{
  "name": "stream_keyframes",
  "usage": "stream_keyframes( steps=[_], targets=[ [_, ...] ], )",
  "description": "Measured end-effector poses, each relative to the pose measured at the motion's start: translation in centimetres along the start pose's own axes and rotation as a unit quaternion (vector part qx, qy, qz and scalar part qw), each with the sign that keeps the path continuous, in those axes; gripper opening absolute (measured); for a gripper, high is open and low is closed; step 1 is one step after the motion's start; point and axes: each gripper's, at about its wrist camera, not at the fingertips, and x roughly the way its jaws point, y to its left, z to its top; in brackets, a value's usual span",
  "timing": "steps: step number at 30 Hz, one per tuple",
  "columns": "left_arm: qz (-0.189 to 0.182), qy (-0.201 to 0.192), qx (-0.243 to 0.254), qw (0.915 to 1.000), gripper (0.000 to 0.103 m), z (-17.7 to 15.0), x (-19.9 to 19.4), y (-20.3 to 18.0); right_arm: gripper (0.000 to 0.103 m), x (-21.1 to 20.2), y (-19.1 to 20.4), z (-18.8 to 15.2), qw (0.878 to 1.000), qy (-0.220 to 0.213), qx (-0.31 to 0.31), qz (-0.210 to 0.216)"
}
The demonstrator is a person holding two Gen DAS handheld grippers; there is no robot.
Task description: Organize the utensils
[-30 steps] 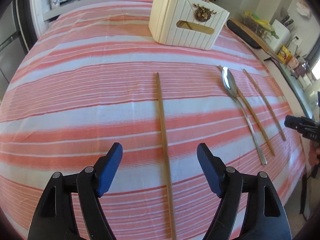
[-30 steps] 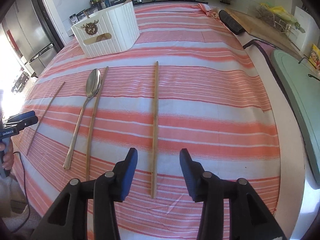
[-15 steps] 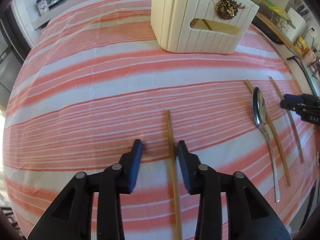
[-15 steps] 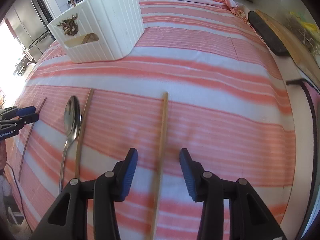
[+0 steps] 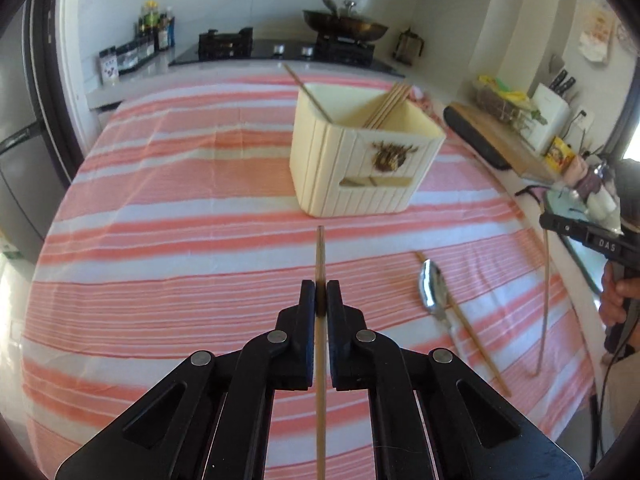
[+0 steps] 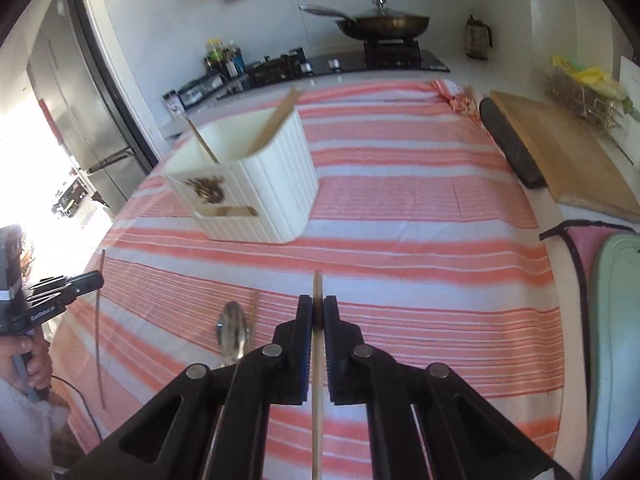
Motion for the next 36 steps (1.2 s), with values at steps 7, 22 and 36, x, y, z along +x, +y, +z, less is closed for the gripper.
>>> stream_keyframes(
  steps=[7,22,36],
  targets=[
    [-0.023,-0.06,0.003,0.9979,0.004,0.5,-5.2,-1.3,0.006,-8.5,2.1,-0.4,0.997,-0.07,-0.022,0.021],
    [0.031,-0.09,0.034,0.9949,0.004,0.7,-6.5,-2.5,0.006,-11.5,3.3,1.3,0.991,-0.127,-0.027,0.016],
    [0.012,-0.106,0.02,0.9941,0.004,2.3,-7.8,-1.0,0.006,-10.9,3.6,3.2,0.991,-0.128,-0.032,-0.001]
  ],
)
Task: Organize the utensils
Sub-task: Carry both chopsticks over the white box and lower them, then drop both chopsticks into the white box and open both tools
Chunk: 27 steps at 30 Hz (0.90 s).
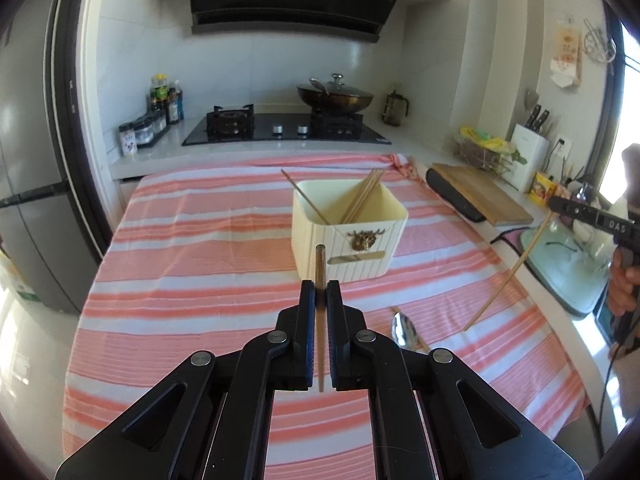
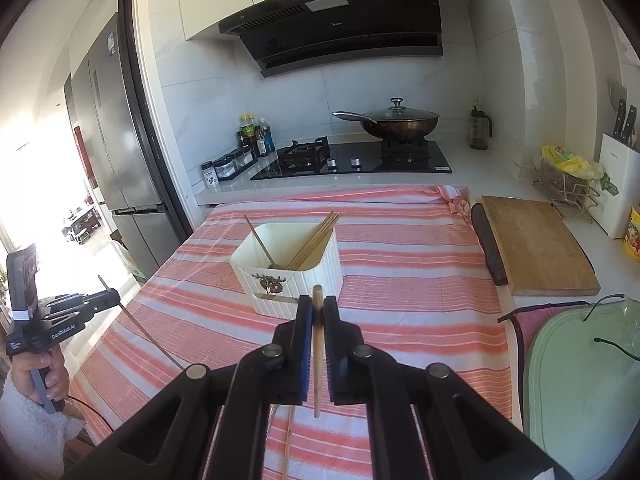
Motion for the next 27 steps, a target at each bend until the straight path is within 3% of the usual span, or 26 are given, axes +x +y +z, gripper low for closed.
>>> stream_keyframes(
  steps=[5,9,12,14,17,19,23,27],
  targets=[
    [-0.031,-0.041,-0.034,0.9981,0.003,4.4,-1.3,1.5,0.006,0.6,0.1,3.3,1.0,-0.024,-0.007,-0.008],
    [-0.044,-0.109,-0.055,0.9916,0.003,9.0,-2.1,1.8,0.006,1.0,0.7,7.4,0.997,-0.072,-0.014,-0.008],
    [-0.054,-0.146,-0.074,0.9851,0.003,12.1,-0.9,1.9,0.006,1.2,1.5,10.4,0.992,-0.123,-0.014,0.0],
    [-0.046,-0.148,-0.074,0.9852,0.004,13.8,1.1,1.7,0.006,2.2,1.9,11.9,0.989,-0.145,-0.009,0.011],
    [-0.031,-0.124,-0.071,0.9892,0.003,15.1,5.1,1.5,0.006,5.2,2.5,13.1,0.988,-0.151,-0.004,0.025],
    [-0.02,-0.097,-0.069,0.9927,0.003,15.5,8.1,1.3,0.006,8.3,2.4,13.2,0.991,-0.128,0.009,0.043],
    [-0.012,-0.03,-0.061,0.9976,0.004,15.6,13.5,1.1,0.006,15.6,1.1,12.4,0.993,-0.043,0.065,0.089],
    [-0.029,0.06,-0.073,0.9951,0.004,14.8,18.3,1.0,0.006,22.4,-0.2,10.9,0.987,0.055,0.105,0.105]
  ],
)
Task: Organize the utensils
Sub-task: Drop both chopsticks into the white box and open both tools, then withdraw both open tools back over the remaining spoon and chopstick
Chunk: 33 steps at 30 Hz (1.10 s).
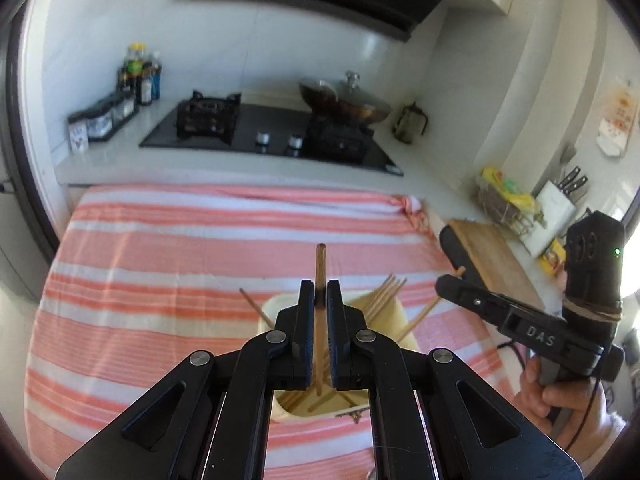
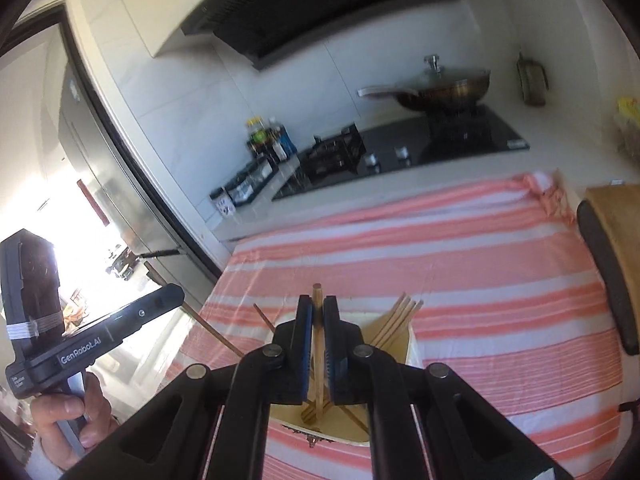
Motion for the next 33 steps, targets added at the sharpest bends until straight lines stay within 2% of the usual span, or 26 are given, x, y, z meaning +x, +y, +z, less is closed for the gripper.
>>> stream_keyframes(
  steps=[1,3,4,5,6,9,13,18,21,23,26,30,33],
  targets=[
    [0.0,0.016,-0.005,0.9999,0.01,-0.3,0.9,0.2,0.009,1.5,-0.5,-0.1,1.0,0.023,0.007,0.0],
    [-0.001,0.033,-0.013,0.9994,0.036,-1.3,1.7,0.4,0.011,3.6,-1.3,-0.3,0.998,0.053,0.008,-0.017],
    [0.0,0.034,-0.013,0.9993,0.058,-1.9,1.6,0.3,0.024,3.9,-1.5,-0.5,0.998,0.057,0.003,-0.036],
    [0.001,0.031,-0.009,0.9995,0.068,-2.5,1.3,0.2,0.037,4.0,-1.6,-0.6,0.997,0.056,-0.003,-0.046],
    [0.003,0.028,-0.002,0.9996,0.07,-3.2,1.0,0.2,0.058,3.5,-1.7,-0.7,0.998,0.049,-0.007,-0.049],
    [0.016,0.046,0.023,0.9985,0.076,-5.7,0.2,0.2,0.059,0.8,-1.7,-1.5,0.998,0.022,-0.029,-0.056],
    [0.041,0.075,0.054,0.9948,0.087,-12.4,-1.4,0.4,0.059,-3.2,-1.3,-5.5,0.992,0.022,-0.084,-0.093],
    [0.061,0.108,0.044,0.9913,0.089,-22.9,-2.5,0.4,0.059,-7.7,-2.9,-17.1,0.978,0.049,-0.134,-0.153],
    [0.066,0.121,0.027,0.9901,0.089,-27.3,-3.0,-0.5,0.059,-9.5,-4.4,-24.2,0.97,0.074,-0.13,-0.192],
    [0.056,0.115,0.01,0.9917,0.089,-28.4,-3.4,-1.0,0.059,-10.6,-5.3,-27.5,0.968,0.086,-0.113,-0.208],
    [0.048,0.104,0.002,0.9934,0.089,-29.1,-3.5,-1.9,0.059,-12.1,-5.4,-30.5,0.965,0.085,-0.102,-0.227],
    [0.052,0.1,0.002,0.9936,0.089,-29.1,-3.4,-3.0,0.059,-12.6,-5.1,-32.6,0.962,0.082,-0.112,-0.236],
    [0.054,0.095,0.008,0.994,0.089,-29.6,-3.3,-3.5,0.059,-12.8,-5.8,-33.4,0.965,0.081,-0.089,-0.234]
  ],
)
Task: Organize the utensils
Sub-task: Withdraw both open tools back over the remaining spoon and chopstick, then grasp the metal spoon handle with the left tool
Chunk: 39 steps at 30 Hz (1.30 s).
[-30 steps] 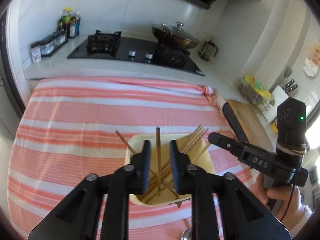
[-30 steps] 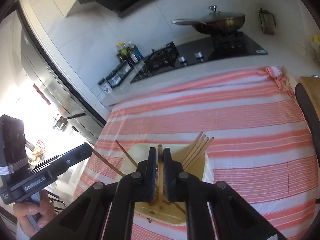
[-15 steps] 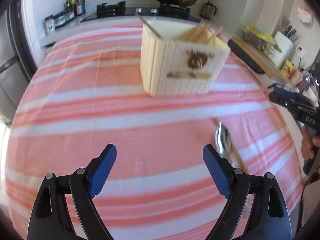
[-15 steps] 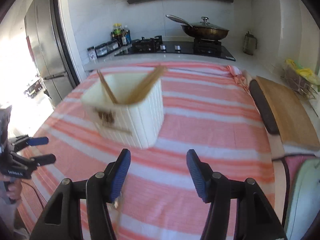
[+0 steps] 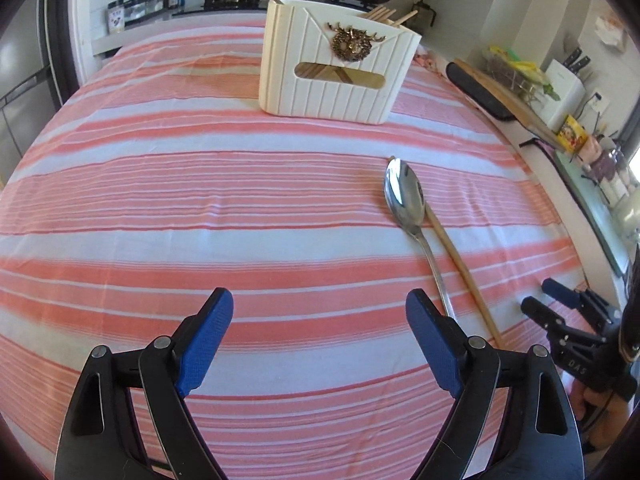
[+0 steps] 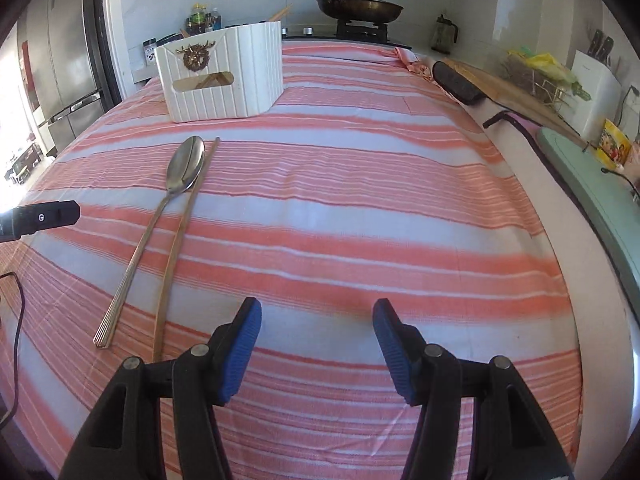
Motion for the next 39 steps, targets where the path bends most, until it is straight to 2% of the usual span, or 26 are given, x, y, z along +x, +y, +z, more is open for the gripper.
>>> stream_keyframes(
  steps=[10,15,17,18,20,21,22,23,25,27,31,34,39],
  targets=[
    [-0.008,0.004,0.051,0.9987,0.089,1.4,2.3,-4.9,0.059,0.1,-0.7,-0.2,1.0,-0.003,0.024,0.01],
    [0.042,0.01,0.081,0.9958,0.088,2.0,5.1,-7.5,0.059,0.1,-0.8,-0.1,1.0,-0.004,0.026,0.012],
    [0.064,0.013,0.097,0.9931,0.077,1.7,6.0,-8.0,0.059,0.0,-0.9,-0.1,0.999,-0.005,0.03,0.014],
    [0.065,0.0,0.099,0.993,0.075,1.5,5.8,-8.1,0.059,0.0,-1.0,-0.1,0.999,-0.005,0.032,0.015],
    [0.06,-0.009,0.099,0.9933,0.054,1.3,5.4,-8.0,0.059,0.0,-1.1,-0.1,0.999,-0.006,0.034,0.016],
    [0.062,-0.013,0.098,0.9931,0.047,1.3,5.2,-7.9,0.059,0.0,-1.1,-0.1,0.999,-0.006,0.035,0.017],
    [0.067,-0.016,0.096,0.993,0.031,1.3,5.1,-7.8,0.059,0.0,-1.2,-0.1,0.999,-0.006,0.036,0.017],
    [0.072,-0.018,0.094,0.9928,0.018,1.3,4.9,-7.5,0.059,0.1,-1.2,-0.1,0.999,-0.006,0.037,0.018],
    [0.064,-0.018,0.077,0.9948,0.009,1.4,4.7,-6.5,0.059,0.1,-1.2,-0.1,0.999,-0.006,0.038,0.018],
    [0.058,-0.015,0.057,0.9966,0.006,1.3,4.4,-5.6,0.059,0.1,-1.2,-0.1,0.999,-0.006,0.037,0.018],
    [0.069,-0.017,0.038,0.9967,0.006,0.8,3.6,-4.1,0.059,-0.1,-1.1,0.0,0.999,-0.002,0.041,0.021],
    [0.078,-0.014,0.02,0.9967,0.006,0.4,2.9,-2.4,0.059,-0.7,-0.2,0.4,0.998,0.013,0.043,0.045],
    [0.078,-0.011,-0.008,0.9968,0.006,0.0,2.0,0.2,0.059,-1.4,4.1,2.1,0.996,0.025,-0.009,0.088]
  ],
)
